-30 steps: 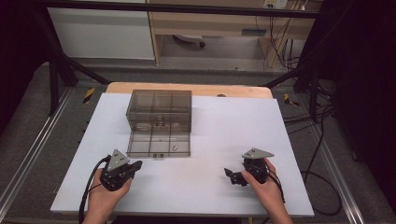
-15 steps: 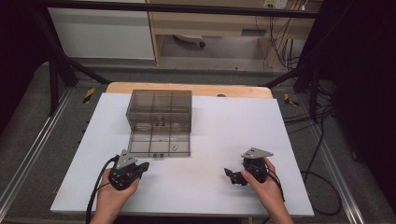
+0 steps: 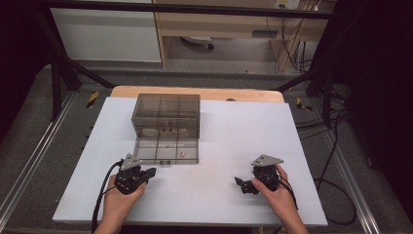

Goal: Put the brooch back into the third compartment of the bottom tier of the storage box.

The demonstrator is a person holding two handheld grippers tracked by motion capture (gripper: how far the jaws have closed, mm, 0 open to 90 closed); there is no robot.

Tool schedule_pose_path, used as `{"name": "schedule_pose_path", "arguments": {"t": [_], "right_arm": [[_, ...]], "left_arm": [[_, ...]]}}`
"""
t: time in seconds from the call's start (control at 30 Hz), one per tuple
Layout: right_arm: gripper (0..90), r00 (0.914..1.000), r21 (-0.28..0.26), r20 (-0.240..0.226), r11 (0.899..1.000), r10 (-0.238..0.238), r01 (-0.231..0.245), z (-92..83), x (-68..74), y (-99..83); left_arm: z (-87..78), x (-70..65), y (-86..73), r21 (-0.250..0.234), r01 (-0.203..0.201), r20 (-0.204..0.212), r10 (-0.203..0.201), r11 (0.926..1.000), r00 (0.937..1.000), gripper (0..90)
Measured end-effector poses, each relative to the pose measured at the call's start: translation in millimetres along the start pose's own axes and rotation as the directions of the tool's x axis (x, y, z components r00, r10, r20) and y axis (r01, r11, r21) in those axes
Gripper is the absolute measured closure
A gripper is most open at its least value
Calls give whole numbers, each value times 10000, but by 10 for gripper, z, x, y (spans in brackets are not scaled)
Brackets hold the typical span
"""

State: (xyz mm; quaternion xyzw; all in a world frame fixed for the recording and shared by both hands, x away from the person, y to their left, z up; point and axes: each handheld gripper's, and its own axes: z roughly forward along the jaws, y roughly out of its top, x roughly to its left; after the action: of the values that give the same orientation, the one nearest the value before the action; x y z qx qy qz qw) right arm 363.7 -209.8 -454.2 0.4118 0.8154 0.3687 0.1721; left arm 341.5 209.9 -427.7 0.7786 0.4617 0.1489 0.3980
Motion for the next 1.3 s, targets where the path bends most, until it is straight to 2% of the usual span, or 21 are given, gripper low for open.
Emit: {"name": "schedule_pose_path", "arguments": {"t": [0.2,0.3,0.43,0.53,0.7,0.77,1.07,1.13,1.3], "right_arm": [[32,9992,-89,77,9992,382,-381,-15,-67,-30],[32,9994,-87,106,9994,343,-342,-16,-60,-26],[32,9993,8,143,9994,332,-332,-11,-50,-27],[32,9993,26,144,9994,340,-340,-8,-52,-30],[32,9994,35,114,9994,340,-341,-5,-53,-32],[31,9994,35,108,9995,319,-320,-6,-53,-32],[31,9994,38,105,9995,325,-326,-9,-60,-32],[31,9995,56,109,9995,310,-310,-10,-59,-32],[31,9997,108,92,9996,243,-244,6,-55,-32]], "left_arm": [[58,-30,5,166,-322,-32,322,9993,9995,900],[62,-15,36,212,-593,-129,596,9980,9981,900],[58,43,60,257,-699,-291,706,9972,9971,900],[66,76,54,408,-722,-409,738,9966,9964,900],[87,137,39,586,-502,-545,534,9970,9971,900],[101,135,36,651,-671,-670,715,9956,9952,900],[185,171,32,852,-536,-812,606,9949,9949,900],[212,178,38,905,-636,-962,723,9939,9927,900],[269,192,70,963,-621,-1038,721,9934,9920,900]]}}
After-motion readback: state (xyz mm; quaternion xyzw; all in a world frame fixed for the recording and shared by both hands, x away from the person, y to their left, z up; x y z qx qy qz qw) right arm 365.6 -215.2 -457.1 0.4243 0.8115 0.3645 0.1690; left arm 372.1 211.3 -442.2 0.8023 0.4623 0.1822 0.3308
